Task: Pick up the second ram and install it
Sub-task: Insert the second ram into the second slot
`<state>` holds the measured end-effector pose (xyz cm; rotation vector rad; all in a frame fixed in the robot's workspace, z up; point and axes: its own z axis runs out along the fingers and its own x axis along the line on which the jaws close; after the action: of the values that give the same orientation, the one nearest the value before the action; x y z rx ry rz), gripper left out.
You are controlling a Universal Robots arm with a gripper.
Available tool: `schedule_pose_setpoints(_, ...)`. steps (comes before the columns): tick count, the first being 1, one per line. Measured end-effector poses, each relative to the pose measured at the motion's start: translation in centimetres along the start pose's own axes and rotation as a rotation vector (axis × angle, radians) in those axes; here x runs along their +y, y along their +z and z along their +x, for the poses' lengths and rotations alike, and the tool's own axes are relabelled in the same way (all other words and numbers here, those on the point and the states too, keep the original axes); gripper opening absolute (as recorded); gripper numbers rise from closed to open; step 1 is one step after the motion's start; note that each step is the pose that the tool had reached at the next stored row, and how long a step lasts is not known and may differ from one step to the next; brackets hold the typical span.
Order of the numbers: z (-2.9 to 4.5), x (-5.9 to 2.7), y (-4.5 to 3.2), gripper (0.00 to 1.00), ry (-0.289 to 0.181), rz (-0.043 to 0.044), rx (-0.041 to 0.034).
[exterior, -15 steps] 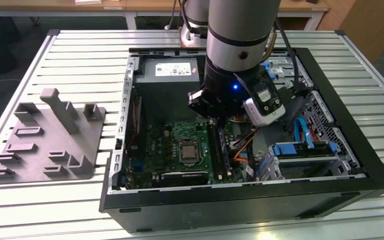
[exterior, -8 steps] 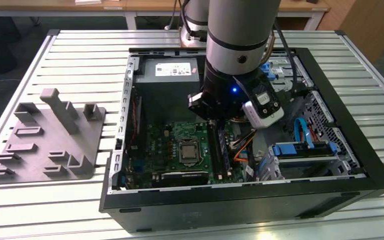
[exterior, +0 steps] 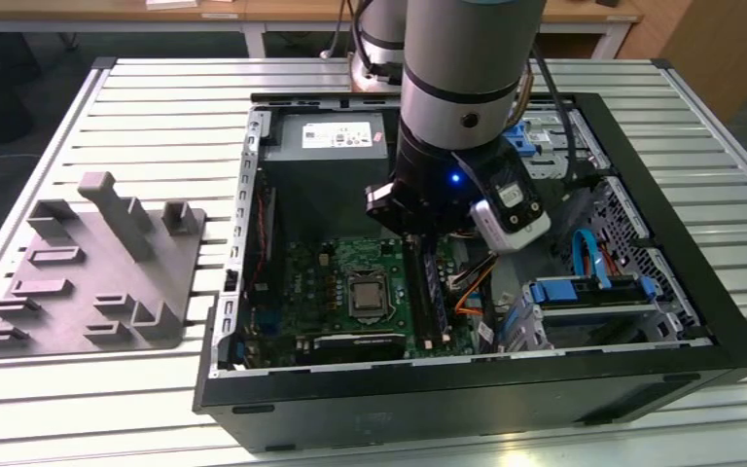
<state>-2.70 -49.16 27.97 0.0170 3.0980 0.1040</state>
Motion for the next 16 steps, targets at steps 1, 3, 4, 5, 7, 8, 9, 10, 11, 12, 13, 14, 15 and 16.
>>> schedule_pose_setpoints(1, 0.0, 0.0, 0.04, 0.14, 0.0, 0.0, 0.0)
schedule_pose_setpoints(3, 0.0, -0.01, 0.12, 0.14, 0.0, -0.0001, 0.0)
schedule_pose_setpoints(4, 0.01, -0.01, 0.16, 0.14, 0.0, 0.0, 0.0)
schedule_pose_setpoints(5, 0.01, -0.01, 0.19, 0.14, 0.0, 0.0001, 0.0)
schedule_pose_setpoints(7, 0.01, -0.02, 0.26, 0.14, 0.0, 0.0001, 0.0)
schedule_pose_setpoints(8, 0.01, -0.02, 0.29, 0.14, 0.0, 0.0, 0.0)
schedule_pose_setpoints(9, 0.01, -0.02, 0.31, 0.14, 0.0, 0.0001, 0.0)
schedule_pose_setpoints(10, 0.02, -0.02, 0.33, 0.14, 0.0, 0.0001, 0.0)
schedule_pose_setpoints(11, 0.02, -0.02, 0.35, 0.14, 0.0, 0.0001, 0.0)
schedule_pose_setpoints(12, 0.02, -0.03, 0.37, 0.14, 0.0, 0.0001, 0.0)
schedule_pose_setpoints(13, 0.02, -0.03, 0.39, 0.14, 0.0, 0.0, 0.0)
schedule_pose_setpoints(14, 0.02, -0.03, 0.41, 0.14, 0.0, 0.0, 0.0)
schedule_pose_setpoints(15, 0.02, -0.03, 0.47, 0.14, 0.0, 0.0002, 0.0)
schedule_pose_setpoints(16, 0.02, -0.03, 0.52, 0.14, 0.0, 0.0005, 0.0)
